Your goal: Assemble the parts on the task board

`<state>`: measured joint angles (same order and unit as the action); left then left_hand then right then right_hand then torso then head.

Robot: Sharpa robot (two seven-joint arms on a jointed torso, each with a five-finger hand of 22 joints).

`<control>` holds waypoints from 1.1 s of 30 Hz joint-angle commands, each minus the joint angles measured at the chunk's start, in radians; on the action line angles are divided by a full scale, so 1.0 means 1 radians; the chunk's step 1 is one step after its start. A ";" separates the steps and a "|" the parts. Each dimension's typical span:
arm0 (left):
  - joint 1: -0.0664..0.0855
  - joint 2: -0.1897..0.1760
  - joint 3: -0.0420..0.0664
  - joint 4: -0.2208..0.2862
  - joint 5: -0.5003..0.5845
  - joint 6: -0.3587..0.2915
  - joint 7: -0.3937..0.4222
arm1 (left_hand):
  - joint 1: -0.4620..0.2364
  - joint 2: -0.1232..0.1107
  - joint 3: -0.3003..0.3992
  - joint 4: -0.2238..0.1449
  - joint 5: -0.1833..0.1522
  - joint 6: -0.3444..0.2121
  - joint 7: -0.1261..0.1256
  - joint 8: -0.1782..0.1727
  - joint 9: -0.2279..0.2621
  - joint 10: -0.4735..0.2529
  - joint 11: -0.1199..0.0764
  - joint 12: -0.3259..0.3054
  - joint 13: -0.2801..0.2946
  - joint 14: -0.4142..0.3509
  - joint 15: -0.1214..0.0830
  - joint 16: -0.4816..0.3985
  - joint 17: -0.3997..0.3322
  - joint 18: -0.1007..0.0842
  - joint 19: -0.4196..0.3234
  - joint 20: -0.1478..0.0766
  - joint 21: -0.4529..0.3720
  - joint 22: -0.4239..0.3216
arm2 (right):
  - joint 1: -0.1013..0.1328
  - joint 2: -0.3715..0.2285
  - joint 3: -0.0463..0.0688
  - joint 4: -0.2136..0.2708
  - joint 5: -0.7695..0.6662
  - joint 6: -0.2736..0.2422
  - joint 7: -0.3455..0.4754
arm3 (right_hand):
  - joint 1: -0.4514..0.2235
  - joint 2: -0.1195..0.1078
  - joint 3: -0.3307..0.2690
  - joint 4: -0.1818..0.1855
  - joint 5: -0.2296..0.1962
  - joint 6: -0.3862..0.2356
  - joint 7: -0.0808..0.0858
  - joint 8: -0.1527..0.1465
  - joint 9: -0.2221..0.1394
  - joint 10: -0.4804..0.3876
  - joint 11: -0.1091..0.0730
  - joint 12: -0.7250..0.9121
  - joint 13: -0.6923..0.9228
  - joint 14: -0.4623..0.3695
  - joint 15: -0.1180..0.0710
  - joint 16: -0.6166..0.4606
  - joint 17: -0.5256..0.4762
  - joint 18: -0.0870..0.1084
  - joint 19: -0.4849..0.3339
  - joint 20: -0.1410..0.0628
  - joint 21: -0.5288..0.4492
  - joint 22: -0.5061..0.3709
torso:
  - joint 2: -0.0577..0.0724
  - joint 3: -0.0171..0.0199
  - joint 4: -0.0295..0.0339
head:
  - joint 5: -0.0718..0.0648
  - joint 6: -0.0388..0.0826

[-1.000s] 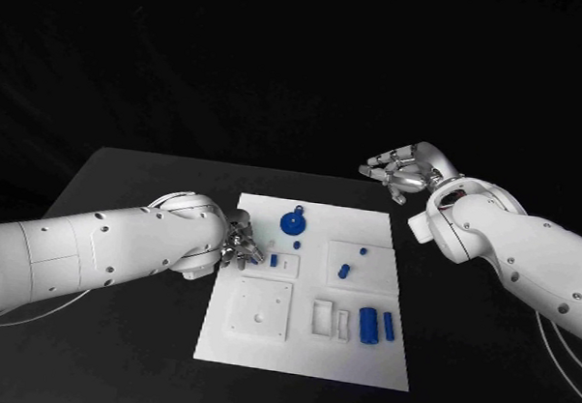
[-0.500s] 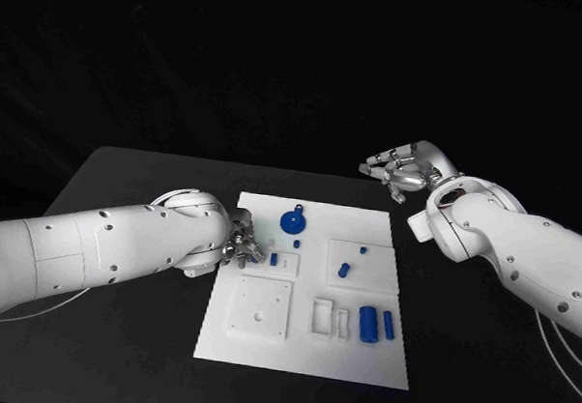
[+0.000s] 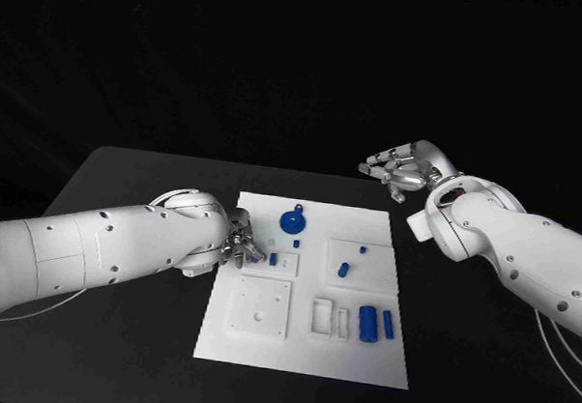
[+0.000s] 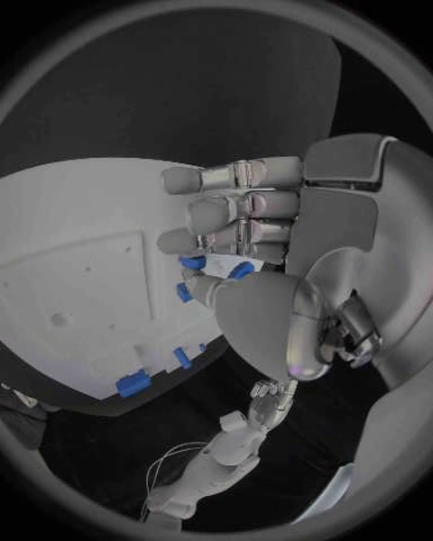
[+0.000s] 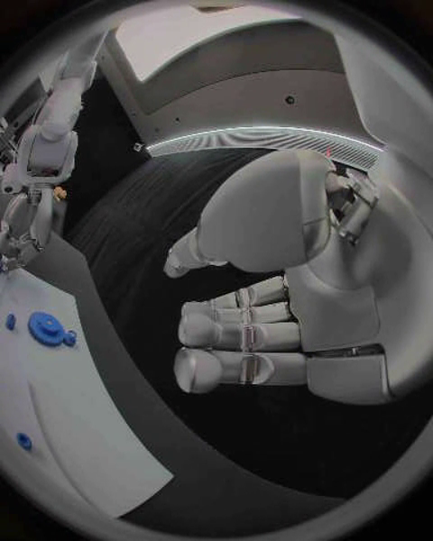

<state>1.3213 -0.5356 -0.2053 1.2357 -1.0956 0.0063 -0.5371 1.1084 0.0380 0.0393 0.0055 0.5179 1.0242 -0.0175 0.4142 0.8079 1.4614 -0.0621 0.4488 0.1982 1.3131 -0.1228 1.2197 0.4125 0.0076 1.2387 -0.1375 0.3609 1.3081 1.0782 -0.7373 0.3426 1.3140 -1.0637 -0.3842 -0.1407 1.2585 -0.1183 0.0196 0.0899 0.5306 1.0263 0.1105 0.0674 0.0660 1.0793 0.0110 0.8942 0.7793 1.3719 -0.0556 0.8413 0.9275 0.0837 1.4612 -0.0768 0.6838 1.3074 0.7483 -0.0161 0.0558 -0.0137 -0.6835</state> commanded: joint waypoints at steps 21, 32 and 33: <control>-0.013 -0.005 -0.008 -0.006 0.005 0.008 -0.020 | 0.005 -0.041 -0.097 0.090 -0.096 -0.009 0.011 0.022 -0.023 0.020 0.001 0.000 0.003 0.000 0.006 -0.011 -0.011 -0.008 0.005 0.004 -0.017 0.018 | -0.001 -0.003 0.000 0.002 -0.001 0.013 0.006 | -0.004 -0.002 -0.005 -0.004 0.004 -0.006 0.001 -0.005 -0.001 0.004 -0.001 0.000 0.000 0.001 -0.004 -0.004 0.000 0.010 0.009 -0.002 0.004 0.083 | 0.000 -0.0014 -0.0009 | -0.004 0.001; -0.013 -0.024 -0.007 0.009 0.005 0.007 -0.023 | -0.014 -0.134 -0.038 0.179 -0.179 -0.017 0.018 0.038 -0.016 0.010 0.004 0.004 0.004 -0.004 0.010 -0.012 -0.015 -0.008 0.004 0.007 -0.025 0.018 | -0.004 -0.004 0.000 0.000 -0.001 0.014 0.006 | -0.006 -0.003 -0.008 -0.003 0.008 -0.008 0.001 -0.005 -0.001 0.004 -0.001 -0.001 -0.001 0.000 -0.004 -0.004 0.000 0.010 0.009 -0.002 0.002 0.082 | -0.001 -0.0011 -0.0012 | -0.007 0.001; -0.013 -0.026 -0.007 0.010 0.005 0.009 -0.022 | -0.014 -0.135 -0.038 0.178 -0.179 -0.018 0.019 0.037 -0.016 0.009 0.004 0.004 0.004 -0.004 0.010 -0.012 -0.015 -0.008 0.004 0.007 -0.025 0.018 | -0.004 -0.004 0.000 0.000 -0.001 0.014 0.006 | -0.006 -0.003 -0.008 -0.003 0.008 -0.008 0.001 -0.005 -0.001 0.004 -0.001 -0.001 -0.001 0.000 -0.004 -0.004 0.000 0.010 0.009 -0.002 0.002 0.082 | -0.001 -0.0016 -0.0009 | -0.007 0.001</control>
<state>1.3184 -0.5584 -0.2055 1.2469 -1.0938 -0.0067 -0.5387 1.0928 -0.0906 0.0006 0.1832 0.3427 1.0102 -0.0059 0.4496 0.7911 1.4614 -0.0621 0.4489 0.2021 1.3093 -0.1192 1.2111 0.3985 0.0076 1.2401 -0.1359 0.3415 1.3076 1.0748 -0.7409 0.3423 1.3134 -1.0637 -0.3828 -0.1404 1.2586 -0.1184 0.0156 0.0883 0.5349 1.0263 0.1105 0.0674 0.0660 1.0793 0.0110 0.8942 0.7792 1.3719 -0.0556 0.8413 0.9275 0.0837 1.4612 -0.0768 0.6838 1.3073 0.7482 -0.0177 0.0546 -0.0196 -0.6813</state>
